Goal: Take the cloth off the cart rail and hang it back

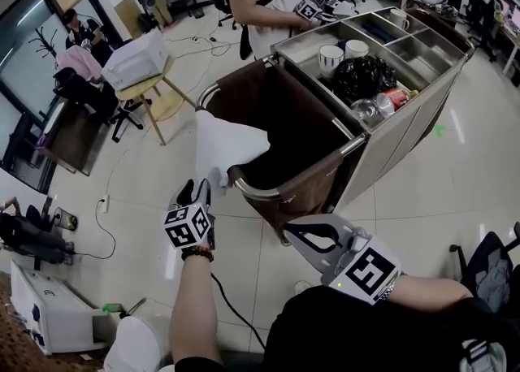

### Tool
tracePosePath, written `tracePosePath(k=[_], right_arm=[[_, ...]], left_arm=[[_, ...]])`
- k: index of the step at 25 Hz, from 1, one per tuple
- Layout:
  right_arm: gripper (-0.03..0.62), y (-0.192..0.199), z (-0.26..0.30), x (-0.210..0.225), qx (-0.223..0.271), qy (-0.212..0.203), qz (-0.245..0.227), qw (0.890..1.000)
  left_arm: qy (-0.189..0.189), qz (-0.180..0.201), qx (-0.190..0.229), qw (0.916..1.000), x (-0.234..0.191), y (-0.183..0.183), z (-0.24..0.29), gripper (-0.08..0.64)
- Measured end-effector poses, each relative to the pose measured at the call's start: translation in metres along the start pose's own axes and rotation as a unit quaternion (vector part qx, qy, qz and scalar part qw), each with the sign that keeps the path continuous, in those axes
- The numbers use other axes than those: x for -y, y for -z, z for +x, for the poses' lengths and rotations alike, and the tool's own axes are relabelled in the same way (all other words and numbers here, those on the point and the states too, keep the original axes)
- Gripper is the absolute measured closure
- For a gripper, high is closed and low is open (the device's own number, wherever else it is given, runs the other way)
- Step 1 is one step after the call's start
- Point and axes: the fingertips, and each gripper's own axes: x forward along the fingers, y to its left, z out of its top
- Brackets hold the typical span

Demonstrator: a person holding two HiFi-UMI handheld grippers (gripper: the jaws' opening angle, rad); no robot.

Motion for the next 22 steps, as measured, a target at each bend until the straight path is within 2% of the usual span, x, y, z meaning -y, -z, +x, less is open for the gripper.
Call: tracePosePath(k=[6, 12, 16, 22], right_arm=[[0.592, 0.003, -0.024, 0.001, 0.005, -0.010, -0.001, 1.000], [0.592, 0.008, -0.062, 0.009, 0.017, -0.025, -0.004, 1.000], [0.592, 0.009, -0.097, 0.016, 0.025, -0.035, -0.006, 0.999], [0.592, 0.013, -0.140, 0.028, 0.036, -0.049, -0.008, 0.998]], left_arm=[[-0.020, 0.004, 0.018, 0.9996, 0.017, -0.006, -0.019, 0.394], [-0.037, 0.017, 0.045, 0.9982, 0.058, -0.013, -0.040, 0.414], [-0.047, 0.028, 0.069, 0.9961, 0.099, -0.021, -0.059, 0.447], [-0.055, 0.042, 0.113, 0.9911, 0.162, -0.036, -0.087, 0.542]])
